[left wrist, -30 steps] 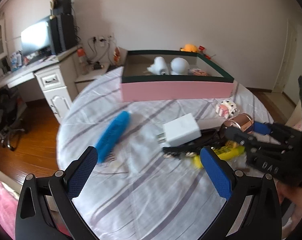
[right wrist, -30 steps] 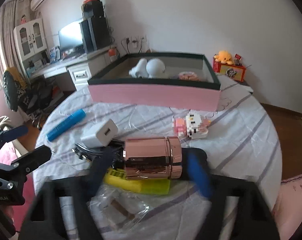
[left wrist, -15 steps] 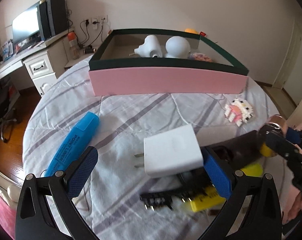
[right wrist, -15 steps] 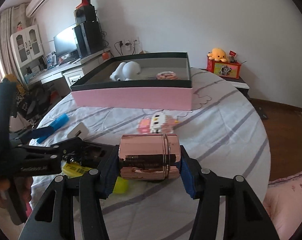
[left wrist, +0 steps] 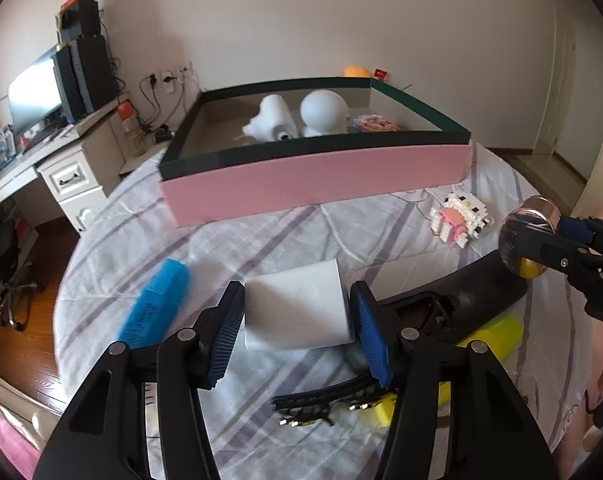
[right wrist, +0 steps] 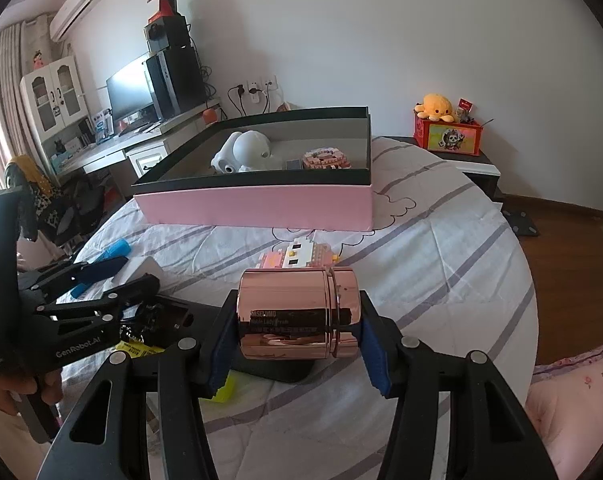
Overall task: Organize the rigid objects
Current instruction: 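Grasp the white charger with the left tool while the right tool grasps the rose-gold cylinder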
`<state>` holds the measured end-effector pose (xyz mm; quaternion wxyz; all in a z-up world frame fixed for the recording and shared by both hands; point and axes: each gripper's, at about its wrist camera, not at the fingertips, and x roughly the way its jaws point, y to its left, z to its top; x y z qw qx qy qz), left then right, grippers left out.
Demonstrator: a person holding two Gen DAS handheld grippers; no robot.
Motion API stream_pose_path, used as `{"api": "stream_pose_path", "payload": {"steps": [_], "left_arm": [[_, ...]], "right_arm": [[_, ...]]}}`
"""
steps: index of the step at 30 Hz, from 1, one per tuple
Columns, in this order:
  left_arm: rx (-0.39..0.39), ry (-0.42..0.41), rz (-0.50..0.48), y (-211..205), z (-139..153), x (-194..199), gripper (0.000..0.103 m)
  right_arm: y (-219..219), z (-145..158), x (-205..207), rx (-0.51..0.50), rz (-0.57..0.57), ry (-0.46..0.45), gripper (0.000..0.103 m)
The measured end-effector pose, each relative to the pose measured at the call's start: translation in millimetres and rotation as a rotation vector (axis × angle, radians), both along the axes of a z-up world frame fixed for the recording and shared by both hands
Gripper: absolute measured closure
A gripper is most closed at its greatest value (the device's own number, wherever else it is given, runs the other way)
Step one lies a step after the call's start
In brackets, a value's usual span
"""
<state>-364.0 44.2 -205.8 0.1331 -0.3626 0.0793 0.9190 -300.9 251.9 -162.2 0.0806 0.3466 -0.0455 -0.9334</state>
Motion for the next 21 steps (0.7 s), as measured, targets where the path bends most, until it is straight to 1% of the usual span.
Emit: {"api": "stream_pose_path", "payload": {"steps": [2, 10, 11, 12, 15, 17, 19, 20, 21], "left_arm": [[0.002, 0.009, 0.012, -5, 6, 2, 0.048], [0.02, 0.104, 0.042, -26, 43, 16, 0.051], [0.026, 0.119, 0.036, -28, 48, 19, 0.068], [0.029, 0.126, 0.035, -30, 51, 19, 0.079], [0.041, 0.142, 0.024, -34, 60, 18, 0.079], [0.029, 0.117, 0.025, -34, 55, 14, 0.078], [0.036, 0.095, 0.05, -38, 46, 12, 0.071], [0.058, 0.074, 0.057, -42, 42, 10, 0.057], [0.089, 0.047, 0.064, -47, 37, 9, 0.037]], "right_arm": [[-2, 2, 1, 0.002, 0.006, 0.003, 0.047], [-10, 20, -4, 0.015, 0.03, 0.039, 0.047], [-12, 23, -5, 0.015, 0.035, 0.044, 0.047], [-13, 25, -6, 0.015, 0.039, 0.047, 0.047], [-18, 31, -10, 0.017, 0.055, 0.056, 0.047], [-21, 31, -13, 0.01, 0.067, 0.054, 0.047], [-24, 30, -13, 0.013, 0.072, 0.049, 0.047], [-26, 28, -13, 0.012, 0.074, 0.047, 0.047], [-27, 26, -14, 0.011, 0.08, 0.041, 0.047]]}}
